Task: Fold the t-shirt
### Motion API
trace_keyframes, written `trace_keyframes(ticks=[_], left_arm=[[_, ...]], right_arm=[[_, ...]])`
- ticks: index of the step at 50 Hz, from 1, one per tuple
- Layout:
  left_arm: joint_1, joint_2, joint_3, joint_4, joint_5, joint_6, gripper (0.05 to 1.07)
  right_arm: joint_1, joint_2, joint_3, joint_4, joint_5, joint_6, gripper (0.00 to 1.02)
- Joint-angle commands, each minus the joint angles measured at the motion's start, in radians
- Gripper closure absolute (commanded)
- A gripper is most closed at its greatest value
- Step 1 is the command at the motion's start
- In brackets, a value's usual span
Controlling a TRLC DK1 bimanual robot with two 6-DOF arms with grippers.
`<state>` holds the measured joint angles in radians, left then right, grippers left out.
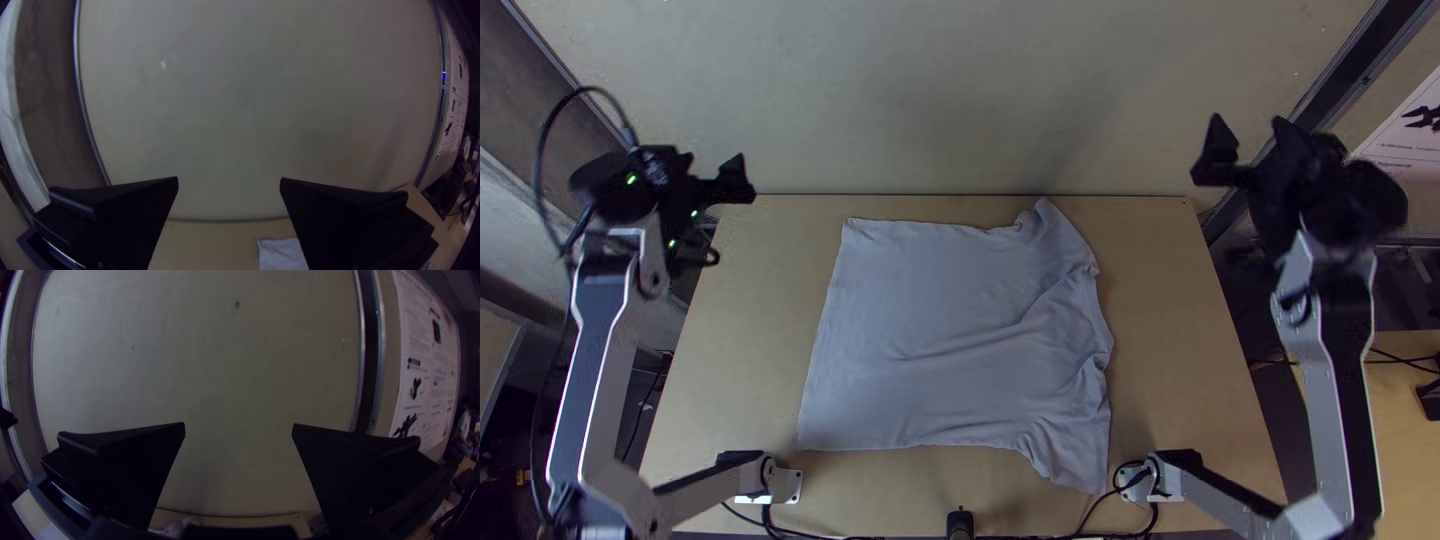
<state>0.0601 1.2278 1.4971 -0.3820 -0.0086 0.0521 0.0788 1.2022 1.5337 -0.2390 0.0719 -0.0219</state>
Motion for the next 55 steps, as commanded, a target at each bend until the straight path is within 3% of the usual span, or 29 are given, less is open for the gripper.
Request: trace_keyframes(ticks=[1,20,32,55], left_arm=[[-0.006,0.099,0.095,-0.052,0.004,-0.077,0.1],[-0.063,0.446,0.321,-0.218,0.002,-0.146,0.1],[-0.094,0.696,0.526,-0.423,0.004,-0.136,0.11],[-0.137,1.036,0.736,-0.408,-0.062,-0.126,0.11]], right_arm=[[0.012,0.125,0.103,-0.046,0.006,0.04,0.04],[0.035,0.415,0.213,-0.108,0.005,0.119,0.04],[0.032,0.54,0.221,-0.134,-0.003,0.158,0.04],[0.035,0.717,0.226,-0.141,-0.004,0.172,0.04]])
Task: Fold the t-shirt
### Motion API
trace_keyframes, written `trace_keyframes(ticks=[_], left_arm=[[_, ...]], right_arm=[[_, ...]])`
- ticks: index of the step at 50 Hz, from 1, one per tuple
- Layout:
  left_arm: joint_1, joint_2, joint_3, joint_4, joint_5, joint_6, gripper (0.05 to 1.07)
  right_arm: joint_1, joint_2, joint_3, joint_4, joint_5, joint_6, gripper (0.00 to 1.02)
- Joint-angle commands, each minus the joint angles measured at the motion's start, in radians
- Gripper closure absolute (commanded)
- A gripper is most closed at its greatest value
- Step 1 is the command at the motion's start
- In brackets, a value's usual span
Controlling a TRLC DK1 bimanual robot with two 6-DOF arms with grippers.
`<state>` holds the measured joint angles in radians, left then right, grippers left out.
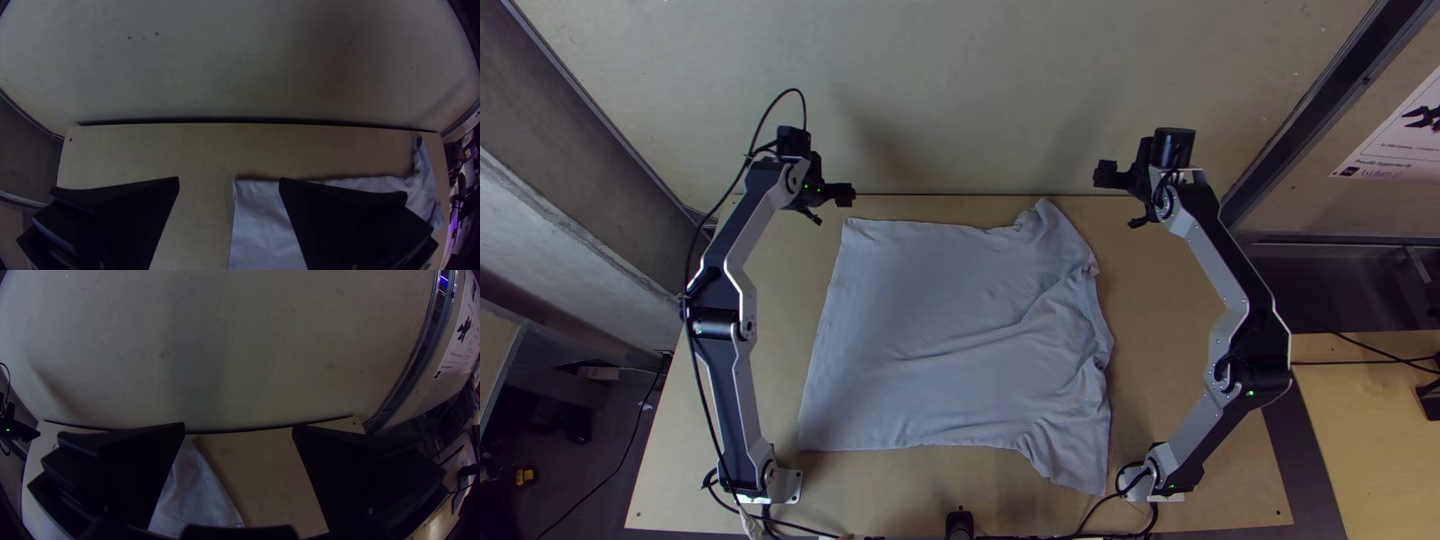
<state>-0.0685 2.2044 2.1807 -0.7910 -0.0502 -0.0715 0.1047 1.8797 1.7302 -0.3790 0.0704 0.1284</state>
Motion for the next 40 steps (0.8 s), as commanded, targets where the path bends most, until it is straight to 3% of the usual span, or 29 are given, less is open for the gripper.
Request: trace_keyframes(ticks=[1,7,30,36,40], left_arm=[[-0.01,0.069,0.056,0.003,-0.022,-0.001,0.11],[-0.016,0.115,0.059,0.035,-0.051,0.026,0.2],[-0.036,0.207,0.062,0.047,-0.082,0.05,0.21],[-0.048,0.222,0.062,0.044,-0.082,0.078,0.5],[-0.056,0.227,0.057,0.041,-0.082,0.079,0.65]], right_arm=[[0.009,0.044,0.029,-0.003,-0.003,0.023,0.04],[0.009,0.068,0.022,-0.004,-0.003,0.031,0.04],[0.02,0.156,0.049,-0.004,-0.003,0.057,0.04],[0.026,0.191,0.062,-0.009,-0.003,0.059,0.04],[0.026,0.219,0.08,-0.023,-0.003,0.068,0.04]])
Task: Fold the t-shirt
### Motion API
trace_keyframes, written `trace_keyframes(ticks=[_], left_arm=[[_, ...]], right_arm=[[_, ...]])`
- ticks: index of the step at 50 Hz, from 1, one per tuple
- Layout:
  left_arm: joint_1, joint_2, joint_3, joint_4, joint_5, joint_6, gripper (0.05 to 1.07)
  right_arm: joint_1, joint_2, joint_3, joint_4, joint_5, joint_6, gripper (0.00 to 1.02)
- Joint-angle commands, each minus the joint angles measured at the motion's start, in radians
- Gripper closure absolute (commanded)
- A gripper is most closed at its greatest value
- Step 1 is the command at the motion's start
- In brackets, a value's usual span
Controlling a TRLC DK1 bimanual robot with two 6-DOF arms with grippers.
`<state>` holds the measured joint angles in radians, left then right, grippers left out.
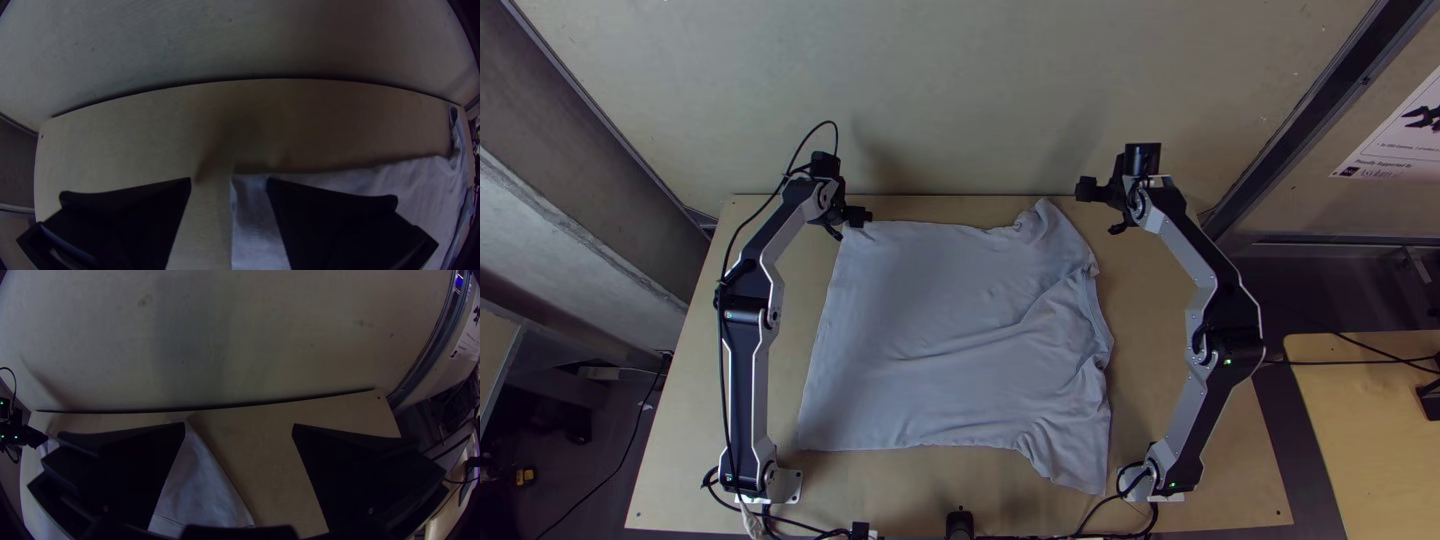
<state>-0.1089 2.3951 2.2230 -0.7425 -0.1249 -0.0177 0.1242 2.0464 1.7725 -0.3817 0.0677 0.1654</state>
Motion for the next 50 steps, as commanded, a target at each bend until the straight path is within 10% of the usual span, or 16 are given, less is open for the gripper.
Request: trace_keyframes(ticks=[1,9,37,44,50], left_arm=[[-0.015,0.036,0.013,-0.008,-0.007,0.025,0.68],[-0.02,0.029,0.01,0.006,-0.007,0.021,1.05],[-0.006,-0.01,-0.003,-0.014,-0.007,-0.011,1.05],[-0.002,-0.022,-0.003,-0.012,-0.007,-0.016,1.05],[0.002,-0.022,-0.005,-0.017,-0.01,-0.018,1.05]], right_arm=[[0.006,0.058,0.041,-0.025,0.0,0.034,0.04],[0.011,0.123,0.094,-0.095,0.0,0.042,0.04],[0.057,0.376,0.317,-0.349,0.001,0.036,0.11],[0.071,0.413,0.346,-0.385,0.003,0.025,0.39],[0.084,0.434,0.377,-0.387,0.004,-0.033,1.0]])
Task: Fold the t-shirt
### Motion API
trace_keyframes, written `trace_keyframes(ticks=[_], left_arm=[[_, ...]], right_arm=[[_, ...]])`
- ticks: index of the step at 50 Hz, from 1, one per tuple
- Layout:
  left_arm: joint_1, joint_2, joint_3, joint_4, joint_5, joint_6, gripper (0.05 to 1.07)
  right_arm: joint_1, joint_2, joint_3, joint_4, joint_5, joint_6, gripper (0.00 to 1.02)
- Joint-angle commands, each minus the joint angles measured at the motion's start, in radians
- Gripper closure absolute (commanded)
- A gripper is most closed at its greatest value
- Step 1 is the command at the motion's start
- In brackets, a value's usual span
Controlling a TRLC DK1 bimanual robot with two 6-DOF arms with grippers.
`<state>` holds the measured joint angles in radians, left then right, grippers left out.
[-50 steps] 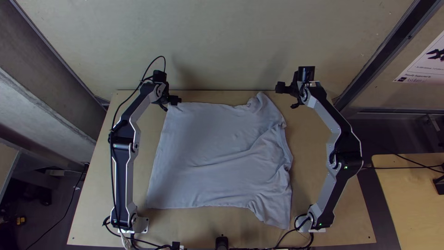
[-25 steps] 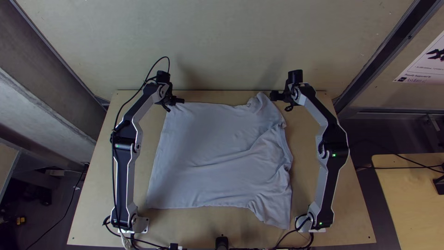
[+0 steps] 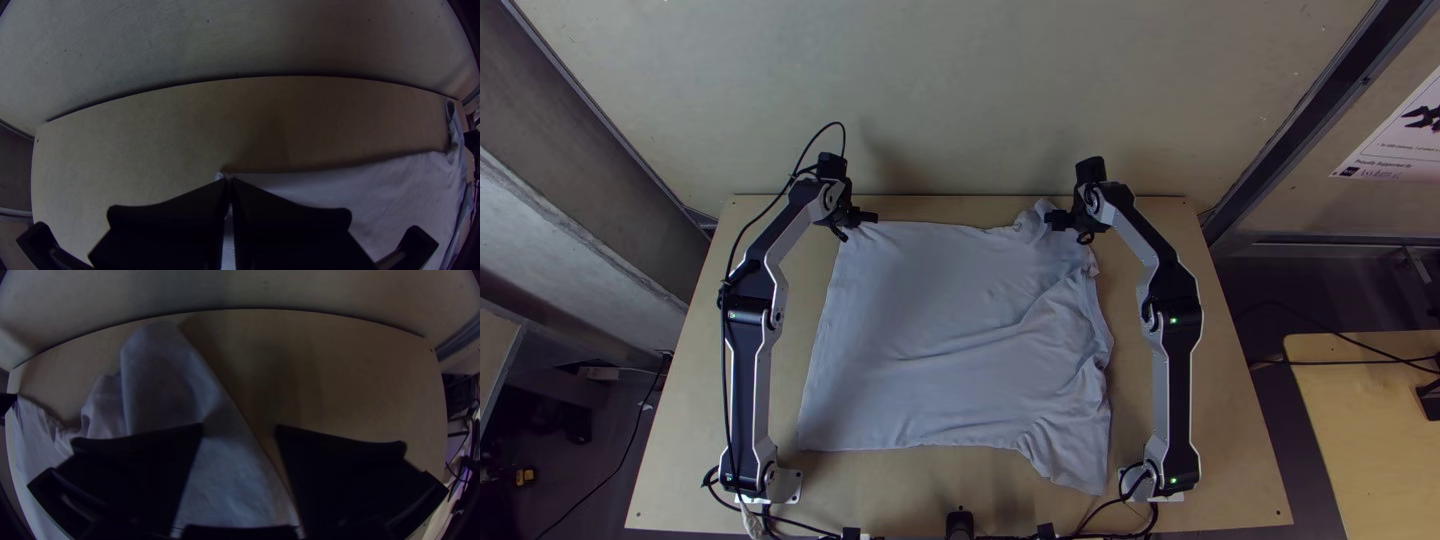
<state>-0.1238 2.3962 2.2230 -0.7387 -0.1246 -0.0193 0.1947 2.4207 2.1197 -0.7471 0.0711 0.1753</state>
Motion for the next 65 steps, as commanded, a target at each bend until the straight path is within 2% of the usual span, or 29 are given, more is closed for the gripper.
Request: trace_keyframes(ticks=[1,9,18,44,65], left_arm=[[0.016,-0.023,-0.005,-0.022,-0.01,-0.016,1.05],[0.026,-0.037,-0.003,-0.014,-0.01,-0.03,1.05],[0.044,-0.046,0.017,-0.004,-0.007,-0.102,1.04],[0.107,-0.055,0.03,0.091,-0.009,-0.134,1.04],[0.112,-0.144,-0.014,0.004,0.025,-0.153,1.04]], right_arm=[[0.014,0.063,0.036,-0.023,0.001,-0.043,1.0],[0.02,0.06,0.066,-0.028,0.004,-0.043,1.0],[0.014,0.072,0.158,-0.024,0.016,-0.04,1.0],[0.006,0.113,0.249,0.233,0.016,-0.069,1.0],[0.003,0.02,0.171,0.046,0.006,-0.06,1.0]])
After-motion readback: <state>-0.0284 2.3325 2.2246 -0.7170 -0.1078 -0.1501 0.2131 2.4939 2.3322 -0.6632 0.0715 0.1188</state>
